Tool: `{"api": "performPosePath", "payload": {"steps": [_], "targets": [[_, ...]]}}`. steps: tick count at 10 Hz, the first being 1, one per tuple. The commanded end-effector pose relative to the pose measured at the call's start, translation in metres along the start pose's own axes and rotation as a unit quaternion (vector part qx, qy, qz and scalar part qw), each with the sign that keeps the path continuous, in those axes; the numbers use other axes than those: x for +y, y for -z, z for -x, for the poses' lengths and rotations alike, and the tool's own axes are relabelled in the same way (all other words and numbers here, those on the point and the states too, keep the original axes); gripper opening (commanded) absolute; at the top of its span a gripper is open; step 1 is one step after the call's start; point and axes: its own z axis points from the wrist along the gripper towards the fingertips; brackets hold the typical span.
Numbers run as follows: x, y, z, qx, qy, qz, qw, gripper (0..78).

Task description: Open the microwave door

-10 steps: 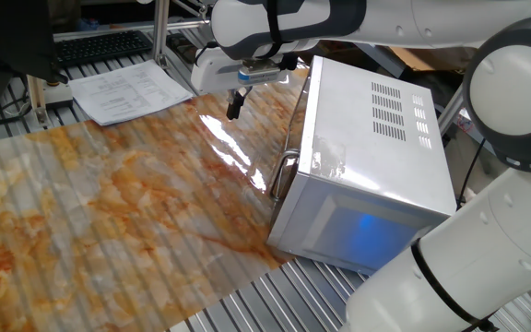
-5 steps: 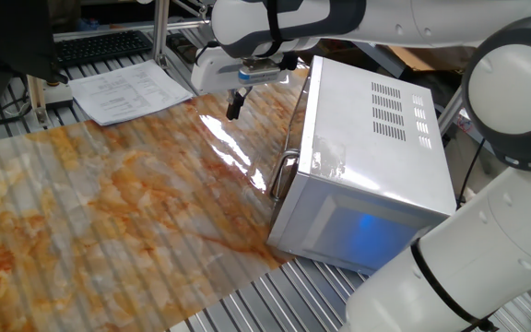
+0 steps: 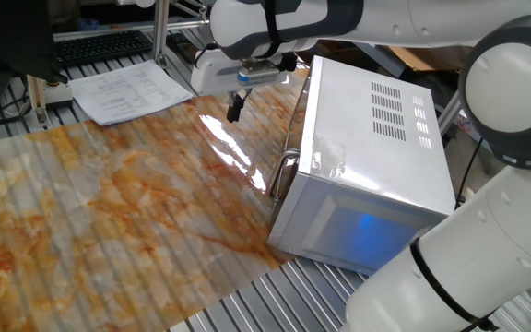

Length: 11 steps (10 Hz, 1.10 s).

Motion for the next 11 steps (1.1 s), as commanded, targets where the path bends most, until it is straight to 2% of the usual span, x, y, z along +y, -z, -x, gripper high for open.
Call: {"api": "performPosePath", "payload": {"steps": [1,4,5,6,9,11], "targets": [[-0.0032,-0.0168,0.0004,0.002,-0.008,-0.001,1.0000,0.0],[-0.0034,-0.0174,0.0003,0.009,-0.015,-0.005,0.9998,0.0],[-0.0034,-0.0175,0.0003,0.020,-0.020,-0.005,0.9996,0.0],[-0.0034,-0.0175,0.0003,0.024,-0.022,-0.005,0.9995,0.0],[-0.0034,-0.0175,0.0003,0.026,-0.016,0.000,0.9995,0.0],[-0.0034,-0.0175,0.0002,0.026,-0.027,-0.002,0.9993,0.0]]}}
